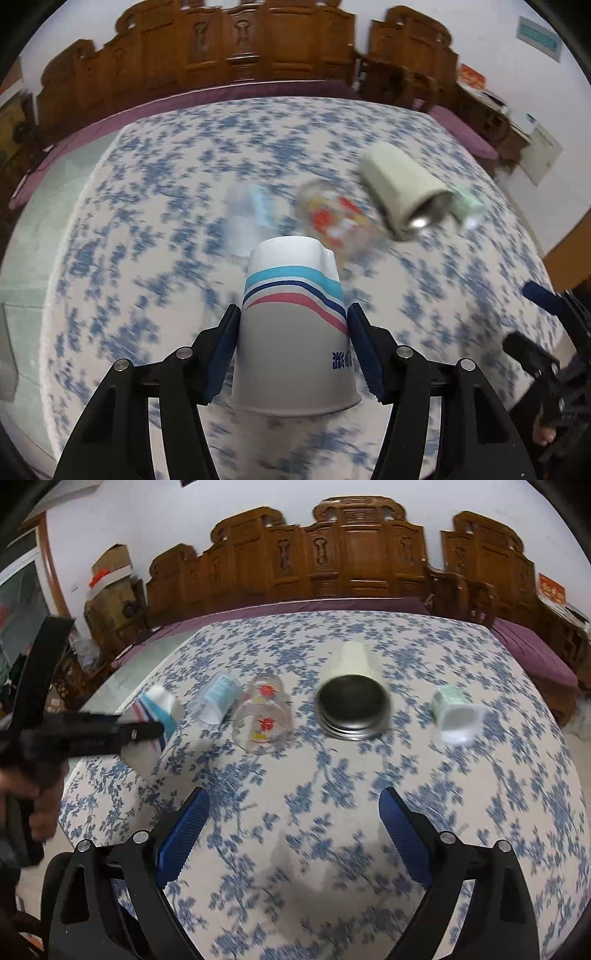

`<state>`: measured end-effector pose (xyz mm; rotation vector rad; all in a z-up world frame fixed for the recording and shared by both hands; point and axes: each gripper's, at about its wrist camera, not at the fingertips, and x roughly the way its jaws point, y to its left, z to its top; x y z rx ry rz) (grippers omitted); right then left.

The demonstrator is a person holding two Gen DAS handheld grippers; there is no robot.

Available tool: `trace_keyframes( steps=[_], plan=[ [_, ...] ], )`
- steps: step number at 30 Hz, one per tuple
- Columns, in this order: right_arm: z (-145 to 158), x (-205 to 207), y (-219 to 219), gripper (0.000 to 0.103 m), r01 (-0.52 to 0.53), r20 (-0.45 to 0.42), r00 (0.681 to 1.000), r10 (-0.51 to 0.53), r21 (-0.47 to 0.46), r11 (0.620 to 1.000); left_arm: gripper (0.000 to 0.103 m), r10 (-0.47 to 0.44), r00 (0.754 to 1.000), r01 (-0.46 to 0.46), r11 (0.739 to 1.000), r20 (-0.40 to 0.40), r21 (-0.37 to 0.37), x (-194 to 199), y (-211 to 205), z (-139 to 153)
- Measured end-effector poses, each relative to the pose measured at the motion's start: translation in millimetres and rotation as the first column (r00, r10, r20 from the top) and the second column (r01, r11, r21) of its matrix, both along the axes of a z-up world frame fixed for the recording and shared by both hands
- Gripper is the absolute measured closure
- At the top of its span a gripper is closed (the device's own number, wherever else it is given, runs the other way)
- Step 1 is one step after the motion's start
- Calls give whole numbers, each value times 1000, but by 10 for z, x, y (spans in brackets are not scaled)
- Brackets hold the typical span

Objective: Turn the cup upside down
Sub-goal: 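Close the right gripper on the striped paper cup and lift it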

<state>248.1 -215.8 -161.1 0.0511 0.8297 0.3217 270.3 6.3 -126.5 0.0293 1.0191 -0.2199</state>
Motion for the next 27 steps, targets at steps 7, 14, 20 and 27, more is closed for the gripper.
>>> trace_keyframes(
  steps=[7, 14, 20, 27],
  plan=[
    [-75, -142, -306, 9, 61, -15, 998, -61, -3, 998, 47, -74, 997, 73, 997, -38, -23, -244, -496, -324],
    [-86, -202, -422, 9, 82, -19, 996, -82, -3, 997, 46, -108, 992, 106, 994, -73, -19, -303, -742, -583],
    [-32, -235, -399, 9, 79, -10, 997, -79, -4, 997, 36, -104, 993, 103, 995, -54, -15, -328, -719, -519],
    [119, -240, -225, 9, 52, 5, 999, -52, -6, 999, 28, -62, 998, 62, 998, 19, -12, -470, -400, -170]
  ],
)
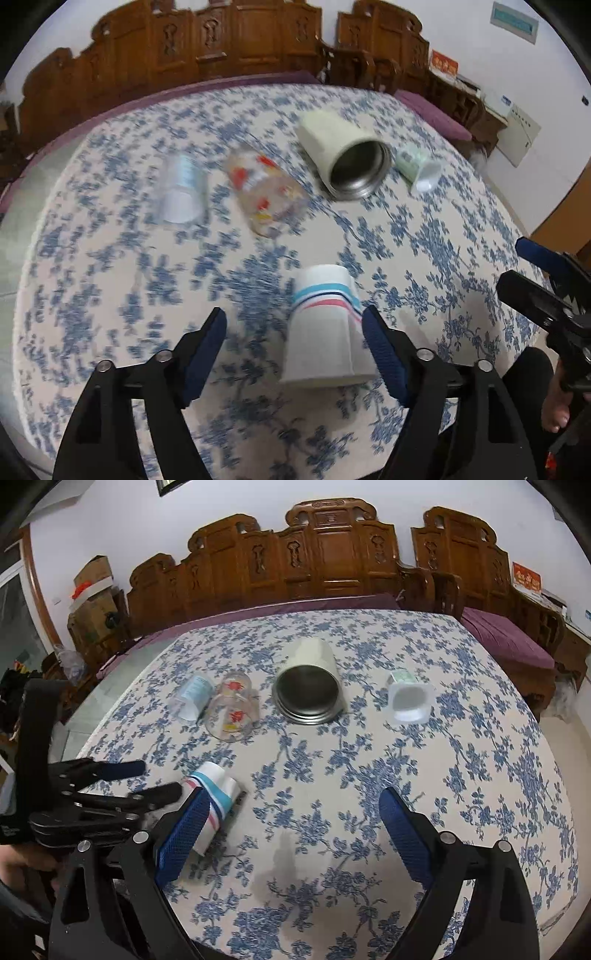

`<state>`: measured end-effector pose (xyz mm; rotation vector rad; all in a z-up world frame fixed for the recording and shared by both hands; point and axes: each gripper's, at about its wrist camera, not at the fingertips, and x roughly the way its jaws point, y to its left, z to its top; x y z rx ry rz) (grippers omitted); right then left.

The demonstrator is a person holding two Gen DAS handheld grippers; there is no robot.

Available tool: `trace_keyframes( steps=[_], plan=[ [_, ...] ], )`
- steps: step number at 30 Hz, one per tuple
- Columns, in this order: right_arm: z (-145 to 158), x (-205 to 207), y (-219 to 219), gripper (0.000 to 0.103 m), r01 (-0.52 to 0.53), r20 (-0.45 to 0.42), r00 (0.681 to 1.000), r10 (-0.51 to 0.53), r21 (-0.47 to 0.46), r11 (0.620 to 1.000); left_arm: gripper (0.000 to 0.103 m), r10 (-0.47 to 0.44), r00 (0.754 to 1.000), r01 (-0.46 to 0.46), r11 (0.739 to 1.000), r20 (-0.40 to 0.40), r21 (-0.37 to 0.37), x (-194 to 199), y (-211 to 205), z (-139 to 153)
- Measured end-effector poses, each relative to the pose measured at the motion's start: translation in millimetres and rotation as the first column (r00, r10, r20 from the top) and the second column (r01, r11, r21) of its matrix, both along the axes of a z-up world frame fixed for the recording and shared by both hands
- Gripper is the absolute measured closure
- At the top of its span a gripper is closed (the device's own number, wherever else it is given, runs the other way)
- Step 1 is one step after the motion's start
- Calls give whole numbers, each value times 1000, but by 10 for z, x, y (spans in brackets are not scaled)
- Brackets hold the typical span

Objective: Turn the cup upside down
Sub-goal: 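Close the right gripper on the striped paper cup and lift it, then rotate the held paper cup with the right gripper so its rim faces down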

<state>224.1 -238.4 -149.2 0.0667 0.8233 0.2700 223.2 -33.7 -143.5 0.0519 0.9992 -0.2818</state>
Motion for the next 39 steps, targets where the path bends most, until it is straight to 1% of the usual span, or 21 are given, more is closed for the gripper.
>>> trace_keyframes(
  steps=[2, 5, 6, 8, 12, 18, 21, 24, 25, 28, 31, 37, 39],
  plan=[
    [51, 7, 64, 9, -10, 2, 1000, 10, 1, 1000, 17, 26, 999, -25, 1000, 38, -2, -71, 150, 139],
    [111, 28, 175, 9, -29, -6, 1000, 29, 1, 1000, 15, 66, 994, -67, 998, 90, 4, -165, 365, 304],
    [122, 41, 213, 9, -36, -13, 999, 36, 1, 999, 14, 69, 993, -71, 997, 95, 8, -174, 413, 340],
    [138, 71, 302, 9, -46, -28, 999, 46, 4, 999, 9, 85, 987, -89, 996, 134, 26, -253, 538, 445],
    [100, 183, 469, 9, -64, -87, 994, 66, 22, 998, 9, 96, 978, -107, 993, 188, 51, -366, 716, 586],
    [-112, 387, 767, 9, -92, -214, 972, 95, 26, 995, 9, 122, 966, -134, 990, 226, 38, -467, 949, 675],
    [-261, 502, 904, 9, -91, -286, 953, 97, 36, 995, 9, 134, 965, -144, 989, 225, 27, -483, 1042, 666],
    [-432, 644, 989, 9, -62, -379, 921, 87, 78, 995, 9, 143, 966, -152, 988, 216, 24, -473, 1112, 615],
    [-479, 683, 1003, 11, -49, -407, 910, 84, 97, 994, 9, 145, 966, -153, 988, 213, 23, -472, 1120, 605],
    [-594, 782, 1037, 12, -15, -471, 880, 68, 114, 993, 9, 139, 968, -148, 989, 208, 30, -470, 1139, 575],
    [-692, 861, 1044, 12, 16, -527, 848, 51, 123, 992, 9, 142, 969, -150, 988, 202, 26, -481, 1160, 546],
    [-857, 955, 1011, 12, 45, -594, 803, 50, 143, 989, 9, 148, 972, -155, 988, 180, 26, -474, 1190, 472],
    [-919, 974, 965, 15, 58, -613, 788, 53, 159, 986, 9, 145, 973, -151, 988, 177, 24, -478, 1180, 465]
  ],
)
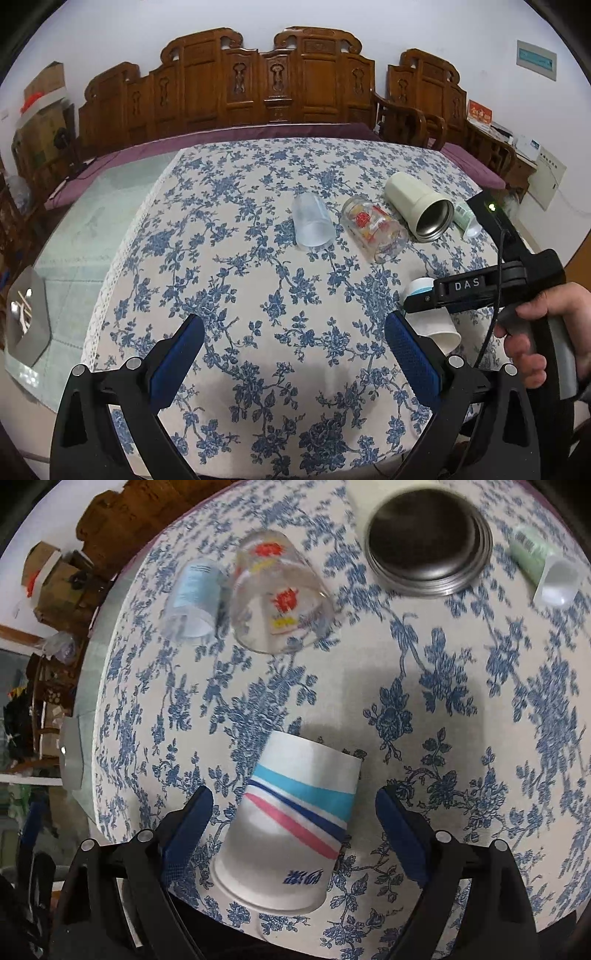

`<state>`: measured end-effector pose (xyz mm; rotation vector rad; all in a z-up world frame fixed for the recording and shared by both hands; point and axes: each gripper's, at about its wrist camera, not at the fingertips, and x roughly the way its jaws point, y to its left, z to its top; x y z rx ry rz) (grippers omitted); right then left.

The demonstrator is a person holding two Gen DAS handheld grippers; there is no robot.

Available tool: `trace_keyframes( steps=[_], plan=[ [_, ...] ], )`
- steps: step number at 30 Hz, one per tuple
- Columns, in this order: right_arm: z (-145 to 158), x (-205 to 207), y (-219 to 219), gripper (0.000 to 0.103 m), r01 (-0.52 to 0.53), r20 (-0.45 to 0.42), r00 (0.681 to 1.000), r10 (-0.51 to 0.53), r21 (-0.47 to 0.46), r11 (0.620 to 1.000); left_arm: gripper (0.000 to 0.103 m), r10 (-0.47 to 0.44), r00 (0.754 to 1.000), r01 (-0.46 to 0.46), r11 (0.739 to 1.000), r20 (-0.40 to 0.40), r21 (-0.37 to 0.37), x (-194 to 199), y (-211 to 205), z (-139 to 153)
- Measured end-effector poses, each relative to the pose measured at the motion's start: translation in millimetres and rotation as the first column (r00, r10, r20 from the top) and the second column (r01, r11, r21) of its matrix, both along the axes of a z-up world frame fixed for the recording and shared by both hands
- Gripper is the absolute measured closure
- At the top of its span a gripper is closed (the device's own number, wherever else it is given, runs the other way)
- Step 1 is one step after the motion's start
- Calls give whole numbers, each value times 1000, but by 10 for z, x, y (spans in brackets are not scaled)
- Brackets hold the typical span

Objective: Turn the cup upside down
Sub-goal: 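Rotate the held paper cup with the right gripper so its rim faces down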

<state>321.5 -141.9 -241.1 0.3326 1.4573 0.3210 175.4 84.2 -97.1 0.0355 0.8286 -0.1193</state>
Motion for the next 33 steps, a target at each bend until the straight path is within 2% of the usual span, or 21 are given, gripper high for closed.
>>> trace_keyframes(
  steps=[8, 11, 13, 16, 21, 24, 27, 33],
  plan=[
    [-51, 82, -85, 24, 8, -41, 999, -6, 53, 999, 9, -15, 1000, 15, 1000, -18, 12, 6, -54, -67],
    [-54, 110, -68, 30, 2, -50, 999, 1, 64, 998, 9, -14, 1000, 14, 1000, -22, 12, 8, -51, -81],
    [-58, 121, -79, 38, -2, -56, 998, 6, 74, 997, 9, -12, 1000, 13, 1000, -24, 12, 14, -46, -85],
    [-32, 121, -84, 42, -6, -36, 999, 9, 77, 997, 9, -8, 1000, 9, 1000, -25, 14, 20, -34, -88],
    [111, 144, -144, 43, 1, 72, 997, -8, 100, 995, 9, -6, 1000, 6, 1000, -25, 15, 27, -22, -85],
    [225, 146, -197, 44, -4, 179, 984, -7, 60, 998, 9, -4, 1000, 4, 1000, -25, 15, 30, -17, -90],
    [314, 147, -263, 44, 6, 293, 956, -4, -5, 1000, 9, -2, 1000, 2, 1000, -27, 19, 34, -19, -100],
    [425, 70, -274, 44, 50, 515, 856, 41, -160, 986, 9, -4, 999, 5, 1000, -32, 30, 31, -38, -126]
  ],
)
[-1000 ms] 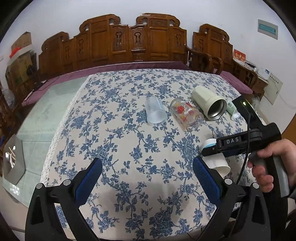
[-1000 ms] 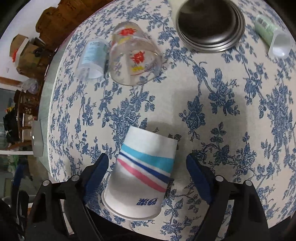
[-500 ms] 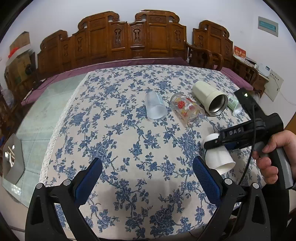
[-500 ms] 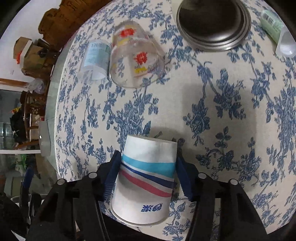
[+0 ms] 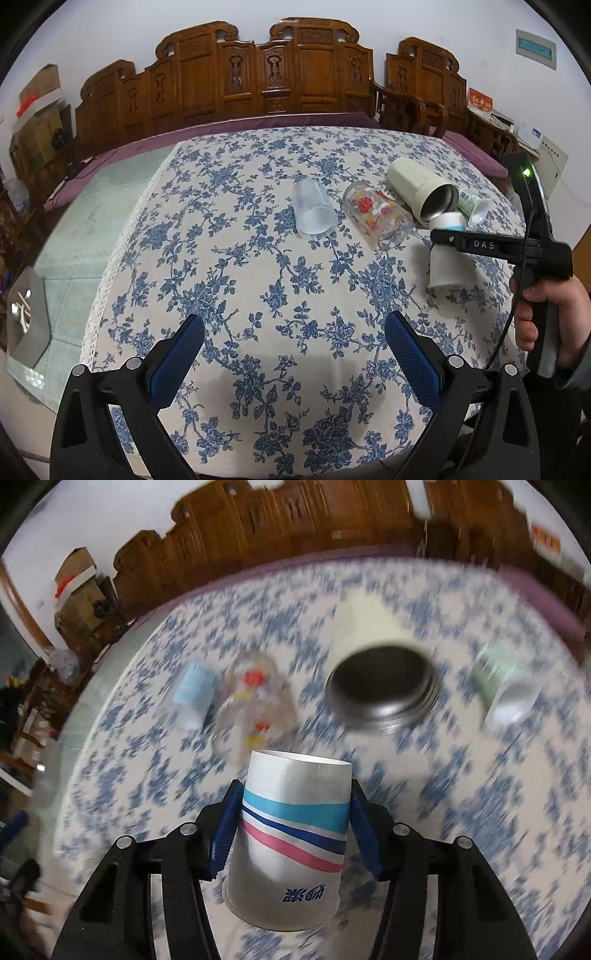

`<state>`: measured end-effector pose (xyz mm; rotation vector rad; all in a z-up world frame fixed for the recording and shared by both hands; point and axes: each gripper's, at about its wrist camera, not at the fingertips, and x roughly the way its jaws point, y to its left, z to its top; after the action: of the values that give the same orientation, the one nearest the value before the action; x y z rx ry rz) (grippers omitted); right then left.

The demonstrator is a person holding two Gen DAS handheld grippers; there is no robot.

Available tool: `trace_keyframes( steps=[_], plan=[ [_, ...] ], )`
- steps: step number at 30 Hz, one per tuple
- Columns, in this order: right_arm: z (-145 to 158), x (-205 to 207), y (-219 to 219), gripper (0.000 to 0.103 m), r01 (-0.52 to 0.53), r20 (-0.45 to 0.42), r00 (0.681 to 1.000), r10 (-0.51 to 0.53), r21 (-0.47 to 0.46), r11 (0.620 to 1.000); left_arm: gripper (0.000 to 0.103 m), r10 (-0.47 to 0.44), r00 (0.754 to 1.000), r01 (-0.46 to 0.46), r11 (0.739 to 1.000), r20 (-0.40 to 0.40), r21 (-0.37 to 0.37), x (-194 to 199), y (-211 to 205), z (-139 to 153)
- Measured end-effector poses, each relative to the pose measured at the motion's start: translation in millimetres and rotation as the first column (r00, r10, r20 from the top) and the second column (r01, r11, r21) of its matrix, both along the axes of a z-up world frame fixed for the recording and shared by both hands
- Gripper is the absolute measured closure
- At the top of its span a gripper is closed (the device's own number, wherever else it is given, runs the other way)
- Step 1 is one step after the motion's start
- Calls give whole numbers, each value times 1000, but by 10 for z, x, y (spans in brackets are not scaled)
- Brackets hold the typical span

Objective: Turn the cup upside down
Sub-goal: 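Rotate the held paper cup with the right gripper so its rim faces down, then lower the paper cup onto the tablecloth and open the right gripper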

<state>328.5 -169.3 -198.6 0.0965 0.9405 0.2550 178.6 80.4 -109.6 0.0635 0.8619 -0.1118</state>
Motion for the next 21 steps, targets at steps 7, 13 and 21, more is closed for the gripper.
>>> trace_keyframes(
  steps=[7, 13, 21],
  plan=[
    [-32, -192, 184, 44, 11, 167, 986, 21, -187, 982, 9, 0, 1000, 0, 1000, 0, 5, 2, -7, -10],
    [-76, -480, 283, 44, 31, 258, 965, 38, -257, 966, 9, 3, 1000, -3, 1000, 5, 3, -6, 2, 12],
    [-109, -747, 270, 44, 10, 238, 970, 46, -228, 974, 9, 3, 1000, -3, 1000, 15, 0, -18, -9, 44]
  ],
)
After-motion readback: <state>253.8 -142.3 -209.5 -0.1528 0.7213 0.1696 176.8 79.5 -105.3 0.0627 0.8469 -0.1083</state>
